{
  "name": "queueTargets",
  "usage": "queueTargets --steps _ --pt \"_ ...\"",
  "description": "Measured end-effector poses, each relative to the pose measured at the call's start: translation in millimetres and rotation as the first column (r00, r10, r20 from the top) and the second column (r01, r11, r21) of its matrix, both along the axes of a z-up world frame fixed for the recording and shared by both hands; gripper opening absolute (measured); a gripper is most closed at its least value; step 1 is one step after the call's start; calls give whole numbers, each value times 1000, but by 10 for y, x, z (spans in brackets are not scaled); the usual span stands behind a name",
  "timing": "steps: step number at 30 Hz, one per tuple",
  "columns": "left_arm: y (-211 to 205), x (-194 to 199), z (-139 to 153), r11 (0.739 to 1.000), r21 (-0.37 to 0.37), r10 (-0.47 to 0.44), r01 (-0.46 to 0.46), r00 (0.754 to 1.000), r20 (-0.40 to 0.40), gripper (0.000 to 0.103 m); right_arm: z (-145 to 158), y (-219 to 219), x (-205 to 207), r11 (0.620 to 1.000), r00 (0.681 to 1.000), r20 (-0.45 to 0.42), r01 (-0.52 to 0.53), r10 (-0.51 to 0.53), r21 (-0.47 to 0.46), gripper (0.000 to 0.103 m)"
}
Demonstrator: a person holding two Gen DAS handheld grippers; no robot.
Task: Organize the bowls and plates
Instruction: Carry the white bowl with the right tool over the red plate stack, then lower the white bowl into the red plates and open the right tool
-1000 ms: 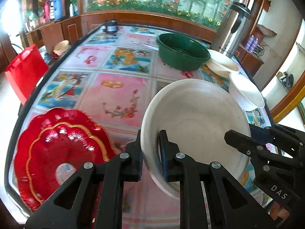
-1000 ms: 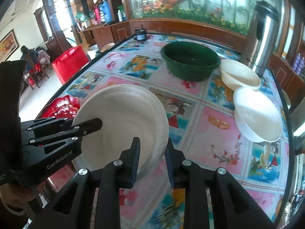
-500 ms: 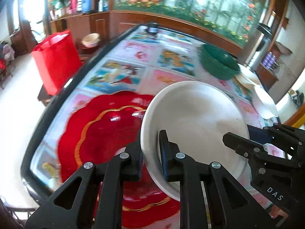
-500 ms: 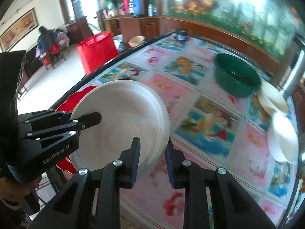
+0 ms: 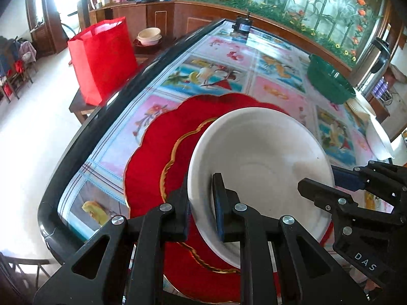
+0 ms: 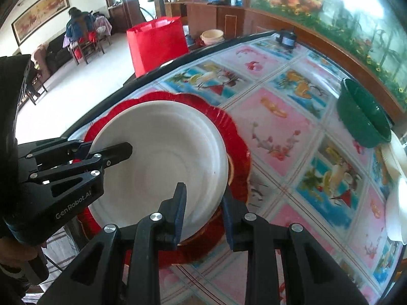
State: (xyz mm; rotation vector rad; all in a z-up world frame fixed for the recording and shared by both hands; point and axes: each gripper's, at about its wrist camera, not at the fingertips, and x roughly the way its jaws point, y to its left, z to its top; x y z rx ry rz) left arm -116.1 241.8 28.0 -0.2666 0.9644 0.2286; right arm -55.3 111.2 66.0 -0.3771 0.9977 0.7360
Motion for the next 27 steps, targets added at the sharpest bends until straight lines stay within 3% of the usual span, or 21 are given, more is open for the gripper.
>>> queueTargets --steps 9,16,22,25,27 --pt "46 30 -91 1000 15 11 -11 1000 -7 15 -131 115 15 1000 1000 -22 -7 6 -29 29" --pt "29 31 -95 999 33 11 -11 1000 4 17 -57 82 -32 1000 1000 -18 -15 15 -3 46" --pt "38 -1 -49 997 69 25 -26 999 21 18 42 -16 -40 1000 1000 -12 -4 5 23 52" --pt "25 -38 29 996 83 25 -29 998 49 30 90 -80 -43 999 1000 -10 7 -7 43 57" --pt "11 -58 93 994 104 27 -34 997 70 49 107 -107 -42 999 1000 -8 12 -11 49 60"
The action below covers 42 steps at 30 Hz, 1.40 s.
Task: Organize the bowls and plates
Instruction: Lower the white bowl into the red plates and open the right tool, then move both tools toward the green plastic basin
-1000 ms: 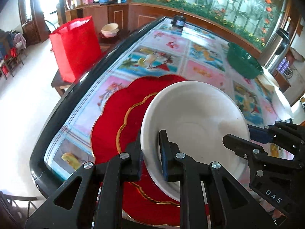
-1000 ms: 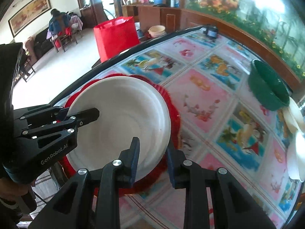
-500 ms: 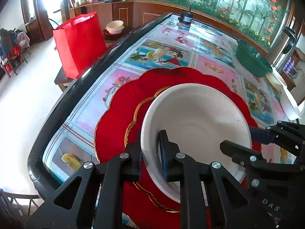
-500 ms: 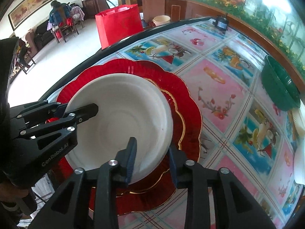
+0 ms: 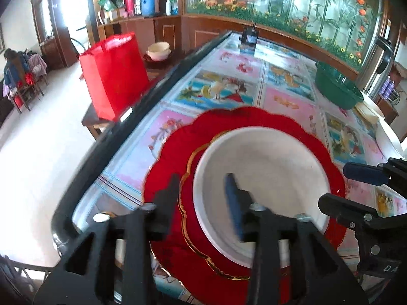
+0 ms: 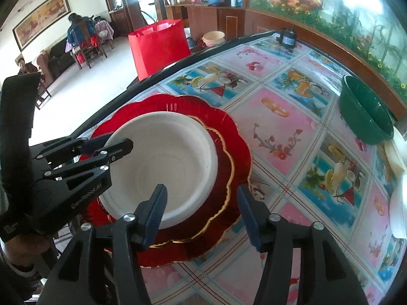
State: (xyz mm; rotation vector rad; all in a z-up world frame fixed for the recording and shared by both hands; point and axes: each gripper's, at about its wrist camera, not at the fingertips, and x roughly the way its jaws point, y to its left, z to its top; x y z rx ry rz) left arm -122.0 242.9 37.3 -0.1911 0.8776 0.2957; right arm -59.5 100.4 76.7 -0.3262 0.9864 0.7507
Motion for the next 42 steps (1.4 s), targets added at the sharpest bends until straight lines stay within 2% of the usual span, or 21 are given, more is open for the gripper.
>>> queueTargets --steps 5,9,18,34,42 --pt "19 -51 126 1000 25 12 -13 999 39 50 15 -94 48 999 999 -33 16 -14 38 65" --pt "8 -55 216 999 44 16 -18 998 60 50 34 -177 73 997 998 -49 33 -30 65 66" --pt "-281 99 389 999 21 -49 47 994 96 50 114 -507 154 992 995 -33 101 -99 76 66" --pt "-1150 648 442 977 23 -214 213 973 81 50 109 -1413 533 954 957 -36 291 -289 66 69" --pt "-1455 893 356 963 -28 -265 266 963 44 50 33 -1744 692 934 936 -56 352 -348 62 69"
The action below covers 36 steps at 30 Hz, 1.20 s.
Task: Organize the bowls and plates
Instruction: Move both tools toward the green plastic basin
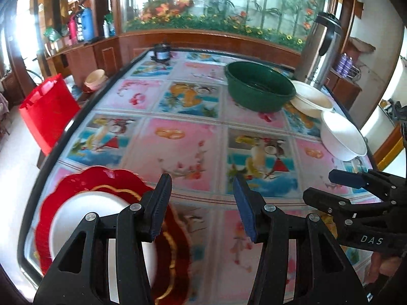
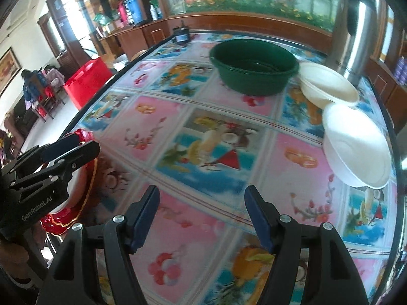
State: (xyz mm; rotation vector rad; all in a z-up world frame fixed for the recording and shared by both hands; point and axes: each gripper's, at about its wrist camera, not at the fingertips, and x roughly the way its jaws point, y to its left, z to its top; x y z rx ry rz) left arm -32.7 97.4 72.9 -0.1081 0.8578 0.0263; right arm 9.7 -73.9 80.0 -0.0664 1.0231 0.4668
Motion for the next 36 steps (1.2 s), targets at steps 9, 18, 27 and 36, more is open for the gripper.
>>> queueTargets --steps 9,18,27,36 --pt "-264 76 -53 997 -74 -35 33 999 -30 50 -23 -213 43 999 999 -9 38 -37 25 73" --pt "-299 -1 -87 994 -105 -17 14 999 -33 50 -3 -188 49 999 1000 -3 7 -7 53 75" --pt "-287 68 -19 996 -83 -14 12 999 -31 50 -93 -234 121 999 999 -29 20 -19 49 75" --pt "-321 465 167 998 -58 -31 29 999 -33 50 -88 -335 255 999 999 -34 39 -37 36 75"
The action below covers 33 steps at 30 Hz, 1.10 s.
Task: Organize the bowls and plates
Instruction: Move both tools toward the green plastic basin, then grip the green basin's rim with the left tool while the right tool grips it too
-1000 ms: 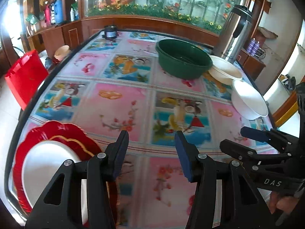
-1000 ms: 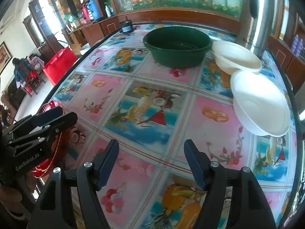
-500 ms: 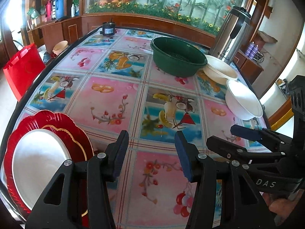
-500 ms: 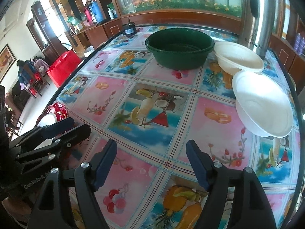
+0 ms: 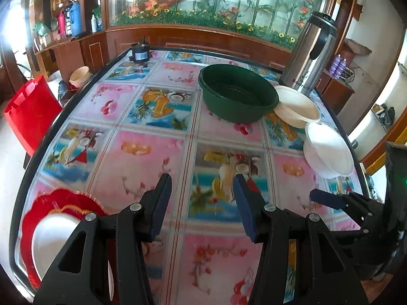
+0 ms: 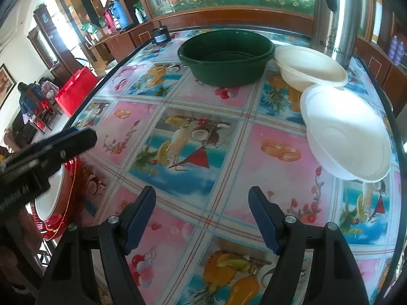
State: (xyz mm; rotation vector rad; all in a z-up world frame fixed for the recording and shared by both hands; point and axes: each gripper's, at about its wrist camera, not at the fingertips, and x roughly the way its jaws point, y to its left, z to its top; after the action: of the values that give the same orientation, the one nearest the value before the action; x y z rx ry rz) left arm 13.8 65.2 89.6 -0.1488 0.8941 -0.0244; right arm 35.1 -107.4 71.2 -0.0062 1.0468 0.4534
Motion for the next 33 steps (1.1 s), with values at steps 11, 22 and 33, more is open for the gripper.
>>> queueTargets --steps 11,22,33 --pt "-98 885 -6 1000 9 14 -14 999 -49 50 109 -192 703 994 997 -2 82 -82 74 77" --pt "-3 1704 -123 998 -18 54 -56 992 -114 50 217 -183 1433 991 997 -39 76 -72 114 77" --pt "0 2038 -285 997 -45 51 -58 986 -160 50 254 -86 2328 998 999 -32 38 -37 41 76"
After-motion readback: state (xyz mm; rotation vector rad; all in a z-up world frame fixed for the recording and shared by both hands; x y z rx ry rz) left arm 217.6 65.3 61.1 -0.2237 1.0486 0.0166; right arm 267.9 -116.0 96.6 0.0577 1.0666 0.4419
